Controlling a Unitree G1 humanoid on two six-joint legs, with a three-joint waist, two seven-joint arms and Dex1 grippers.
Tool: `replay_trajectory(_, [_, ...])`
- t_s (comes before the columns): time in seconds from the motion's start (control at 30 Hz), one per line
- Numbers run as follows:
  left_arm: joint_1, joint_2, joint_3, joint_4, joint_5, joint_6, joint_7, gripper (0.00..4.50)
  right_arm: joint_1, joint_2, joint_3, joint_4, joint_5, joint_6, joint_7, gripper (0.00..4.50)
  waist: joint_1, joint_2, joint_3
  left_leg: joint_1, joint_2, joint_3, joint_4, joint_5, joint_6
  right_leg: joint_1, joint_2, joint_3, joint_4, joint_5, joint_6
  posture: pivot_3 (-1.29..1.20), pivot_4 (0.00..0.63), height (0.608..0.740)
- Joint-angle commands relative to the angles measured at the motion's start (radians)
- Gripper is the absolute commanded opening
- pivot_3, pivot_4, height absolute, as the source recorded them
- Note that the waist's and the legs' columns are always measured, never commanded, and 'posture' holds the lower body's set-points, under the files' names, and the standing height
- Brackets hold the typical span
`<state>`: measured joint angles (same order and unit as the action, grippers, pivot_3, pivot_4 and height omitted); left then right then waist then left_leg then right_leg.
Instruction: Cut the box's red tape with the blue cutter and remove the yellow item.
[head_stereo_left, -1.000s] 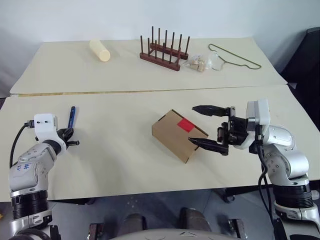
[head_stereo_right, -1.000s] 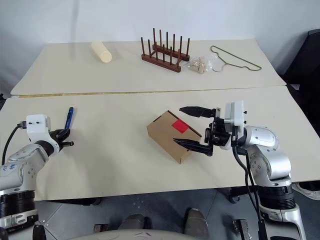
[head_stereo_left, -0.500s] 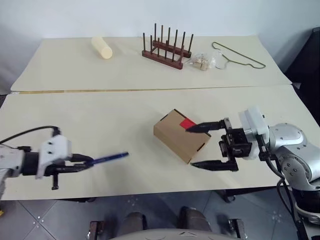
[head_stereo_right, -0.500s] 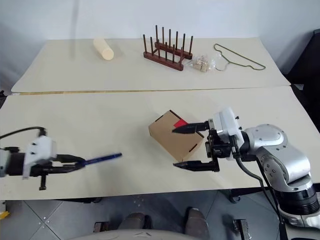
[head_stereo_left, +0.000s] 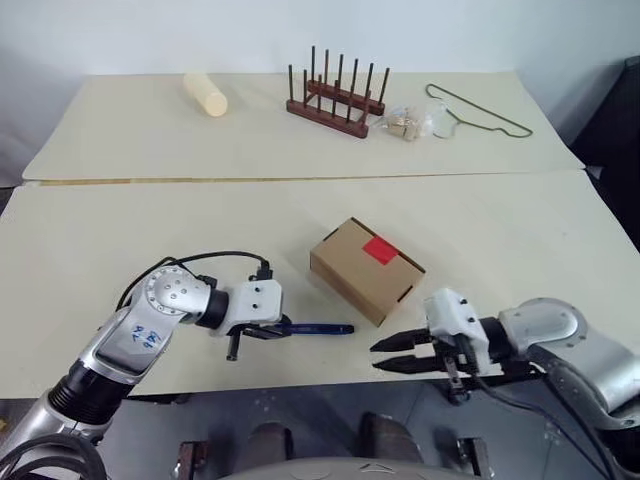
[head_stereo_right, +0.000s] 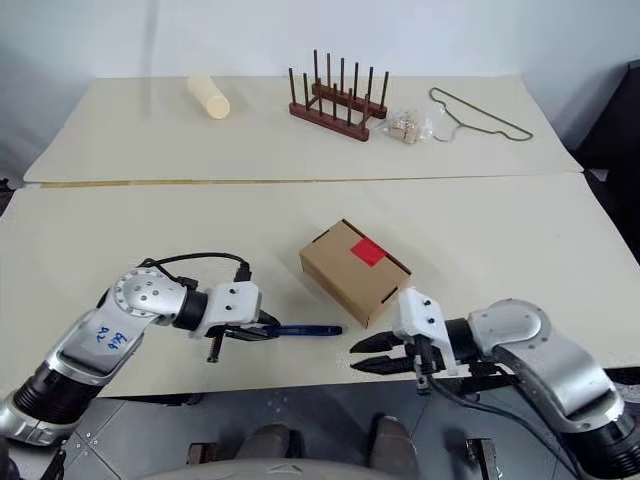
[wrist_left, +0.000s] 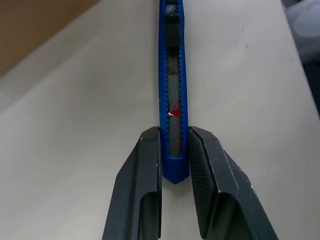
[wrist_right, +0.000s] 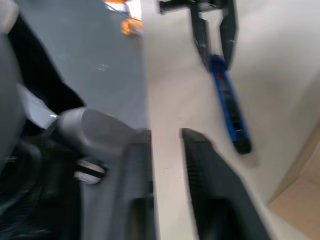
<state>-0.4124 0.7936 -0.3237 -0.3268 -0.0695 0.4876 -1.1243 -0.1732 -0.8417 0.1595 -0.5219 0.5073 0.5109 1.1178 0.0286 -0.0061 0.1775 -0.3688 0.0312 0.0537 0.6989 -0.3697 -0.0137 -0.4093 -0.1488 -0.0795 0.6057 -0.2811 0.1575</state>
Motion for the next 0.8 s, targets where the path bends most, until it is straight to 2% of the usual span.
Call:
replay_trajectory(0.03, [0.013,0.002,-0.073,-0.074,0.025,0.086,-0.001,0.44,0.036,0.035,0.055,0.036,-0.112,-0.058,-0.073,0.05,0.003,0.000,0.000,0.000,0.000,0.000,0.000,0.000,0.000,0.000,0.000,0.000,0.000,0.000,0.000,0.00,0.150,0.740])
replay_trajectory(0.23, [0.015,0.023,-0.092,-0.148,0.032,0.186,0.010,0.44,0.026,0.106,0.120,0.121,-0.200,-0.133,-0.094,0.05,-0.003,0.001,0.000,0.000,0.000,0.000,0.000,-0.001,0.002,0.000,0.000,0.000,-0.001,0.000,0.000,0.00,0.150,0.740])
replay_trajectory(0.43, [0.007,0.041,-0.120,-0.175,0.054,0.223,0.013,0.44,-0.008,0.146,0.121,0.172,-0.224,-0.153,-0.096,0.05,-0.003,0.001,-0.001,0.000,0.000,0.000,0.000,-0.001,0.002,0.000,0.000,0.000,-0.001,0.000,0.000,0.00,0.150,0.740])
replay_trajectory(0.8, [0.010,0.063,-0.136,-0.208,0.040,0.252,0.010,0.44,-0.064,0.164,0.089,0.121,-0.133,-0.026,-0.083,0.05,-0.005,0.001,-0.001,0.000,0.000,0.000,0.000,-0.001,0.002,0.000,0.000,0.000,0.000,0.000,0.000,0.00,0.150,0.740])
